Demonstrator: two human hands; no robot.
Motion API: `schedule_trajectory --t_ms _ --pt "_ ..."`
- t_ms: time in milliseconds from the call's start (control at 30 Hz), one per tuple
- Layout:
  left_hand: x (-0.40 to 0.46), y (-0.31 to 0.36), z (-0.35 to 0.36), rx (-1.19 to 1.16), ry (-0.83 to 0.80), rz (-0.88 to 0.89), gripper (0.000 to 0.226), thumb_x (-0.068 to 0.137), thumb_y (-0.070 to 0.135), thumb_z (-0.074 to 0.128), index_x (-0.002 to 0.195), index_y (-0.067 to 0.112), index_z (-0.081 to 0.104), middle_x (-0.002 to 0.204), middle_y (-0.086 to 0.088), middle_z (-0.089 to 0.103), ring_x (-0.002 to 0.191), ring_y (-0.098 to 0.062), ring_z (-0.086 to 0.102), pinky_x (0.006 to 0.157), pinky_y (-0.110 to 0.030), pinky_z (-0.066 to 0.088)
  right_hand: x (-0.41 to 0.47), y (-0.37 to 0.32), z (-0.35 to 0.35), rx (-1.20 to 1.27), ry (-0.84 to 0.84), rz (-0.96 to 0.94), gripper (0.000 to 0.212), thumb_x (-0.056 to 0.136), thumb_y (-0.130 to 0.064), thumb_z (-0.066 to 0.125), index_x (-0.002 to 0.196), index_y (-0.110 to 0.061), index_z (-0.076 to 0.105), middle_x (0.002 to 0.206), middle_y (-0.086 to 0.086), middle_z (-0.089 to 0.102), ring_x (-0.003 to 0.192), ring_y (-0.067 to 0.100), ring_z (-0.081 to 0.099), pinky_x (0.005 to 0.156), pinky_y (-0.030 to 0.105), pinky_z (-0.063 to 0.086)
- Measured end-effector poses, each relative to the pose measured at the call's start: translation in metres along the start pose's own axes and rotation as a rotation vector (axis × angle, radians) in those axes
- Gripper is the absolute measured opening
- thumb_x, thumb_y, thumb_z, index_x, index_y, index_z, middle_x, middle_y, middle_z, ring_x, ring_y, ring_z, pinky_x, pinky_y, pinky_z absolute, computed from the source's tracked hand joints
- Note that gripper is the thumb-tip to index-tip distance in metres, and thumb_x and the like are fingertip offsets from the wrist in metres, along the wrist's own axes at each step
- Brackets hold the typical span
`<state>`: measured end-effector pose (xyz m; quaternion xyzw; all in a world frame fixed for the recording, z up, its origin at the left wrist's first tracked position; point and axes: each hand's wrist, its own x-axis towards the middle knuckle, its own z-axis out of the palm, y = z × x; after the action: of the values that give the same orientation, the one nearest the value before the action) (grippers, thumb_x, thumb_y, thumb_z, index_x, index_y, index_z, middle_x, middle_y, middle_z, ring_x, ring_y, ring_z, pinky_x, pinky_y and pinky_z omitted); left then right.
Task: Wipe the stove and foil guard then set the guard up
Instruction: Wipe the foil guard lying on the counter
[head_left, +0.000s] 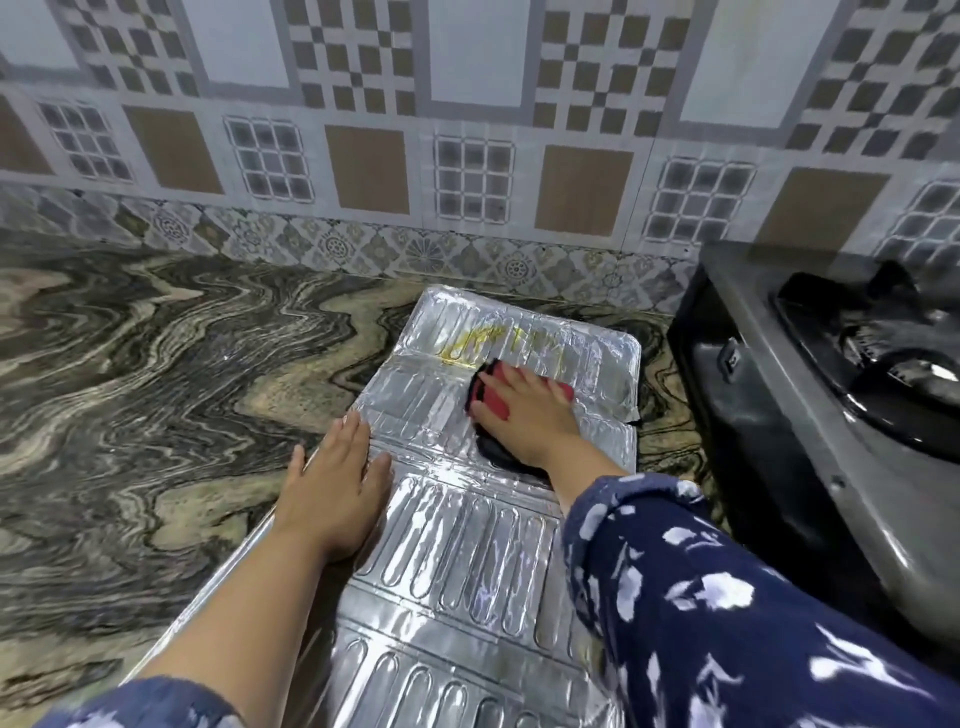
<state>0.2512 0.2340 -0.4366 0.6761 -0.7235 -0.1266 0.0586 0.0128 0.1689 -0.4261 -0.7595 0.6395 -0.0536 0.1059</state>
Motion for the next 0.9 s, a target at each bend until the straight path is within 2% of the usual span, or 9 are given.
schedule_trajectory --t_ms 233,467,533,600,700,767,800,833,900 --pt "0.0 0.002 -0.001 0.023 -0.017 -0.01 0.071 0.094 0.057 0.012 0.151 0.019 -0.006 0.158 0.008 -0.014 0.144 -0.006 -0.015 0.118 -0.043 -0.008 -0.023 0.005 0.005 -0.004 0.059 0.337 0.063 0.095 -0.059 0.015 0.152 -0.033 0.007 0.162 -0.002 -0.005 0.148 0.026 -0.008 0.116 0.054 -0.01" --pt "0.0 0.001 0.001 0.026 -0.006 -0.017 0.094 0.071 0.074 -0.006 0.15 0.024 -0.01 0.155 0.014 -0.019 0.142 -0.002 -0.017 0.118 -0.04 -0.007 0.021 0.022 -0.007 -0.008 0.013 0.208 0.062 0.094 -0.062 0.017 0.151 -0.037 0.009 0.162 -0.006 -0.001 0.149 0.022 -0.005 0.117 0.05 -0.005" --pt "0.001 0.001 0.001 0.041 -0.007 -0.015 0.099 0.064 0.076 -0.011 0.149 0.025 -0.011 0.153 0.016 -0.019 0.141 0.0 -0.017 0.118 -0.038 -0.007 0.034 0.039 -0.011 -0.015 0.039 0.244 0.064 0.093 -0.063 0.018 0.151 -0.036 0.009 0.162 -0.005 -0.001 0.149 0.022 -0.003 0.117 0.051 -0.003" --pt "0.001 0.002 -0.002 0.058 -0.019 -0.004 0.093 0.071 0.076 -0.008 0.149 0.025 -0.01 0.154 0.016 -0.018 0.141 0.001 -0.016 0.118 -0.037 -0.005 0.045 0.051 -0.014 0.002 0.054 0.335 0.066 0.093 -0.062 0.021 0.152 -0.034 0.011 0.162 -0.004 -0.001 0.149 0.024 -0.002 0.117 0.052 -0.003" --pt "0.006 -0.003 -0.017 0.064 0.029 0.083 0.091 0.079 0.071 -0.007 0.151 0.021 0.017 0.158 0.009 0.009 0.146 -0.005 0.01 0.119 -0.033 0.012 0.055 0.055 -0.014 0.02 0.069 0.431 0.067 0.092 -0.06 0.024 0.152 -0.032 0.011 0.162 -0.001 -0.002 0.149 0.026 -0.004 0.117 0.053 -0.005" --pt "0.017 -0.012 -0.031 0.076 0.099 0.172 0.096 0.079 0.072 -0.008 0.138 0.02 0.047 0.147 0.003 0.044 0.135 -0.014 0.042 0.113 -0.032 0.031 0.059 0.056 -0.013 0.014 0.069 0.428 0.067 0.092 -0.06 0.023 0.152 -0.032 0.01 0.162 -0.001 -0.002 0.149 0.026 -0.004 0.117 0.053 -0.005" --pt "0.025 -0.02 -0.035 0.081 0.121 0.204 0.091 0.082 0.07 -0.004 0.132 0.021 0.053 0.14 0.002 0.052 0.129 -0.017 0.049 0.109 -0.035 0.038 0.059 0.057 -0.012 0.012 0.072 0.42 0.067 0.092 -0.06 0.023 0.152 -0.032 0.011 0.162 -0.001 -0.002 0.149 0.026 -0.004 0.117 0.053 -0.005" --pt "0.033 -0.027 -0.038 0.08 0.123 0.207 0.083 0.086 0.068 0.001 0.134 0.022 0.051 0.142 0.002 0.051 0.131 -0.018 0.047 0.109 -0.039 0.037 0.059 0.057 -0.011 0.008 0.076 0.415 0.067 0.092 -0.061 0.022 0.152 -0.032 0.011 0.162 -0.002 -0.001 0.149 0.026 -0.004 0.117 0.053 -0.004" --pt "0.045 -0.037 -0.037 0.087 0.085 0.111 0.062 0.094 0.057 0.017 0.147 0.028 0.029 0.156 0.007 0.025 0.146 -0.018 0.019 0.117 -0.051 0.019 0.058 0.058 -0.01 -0.003 0.085 0.416 0.066 0.092 -0.061 0.022 0.151 -0.033 0.011 0.162 -0.003 0.0 0.149 0.025 -0.003 0.117 0.053 -0.003"
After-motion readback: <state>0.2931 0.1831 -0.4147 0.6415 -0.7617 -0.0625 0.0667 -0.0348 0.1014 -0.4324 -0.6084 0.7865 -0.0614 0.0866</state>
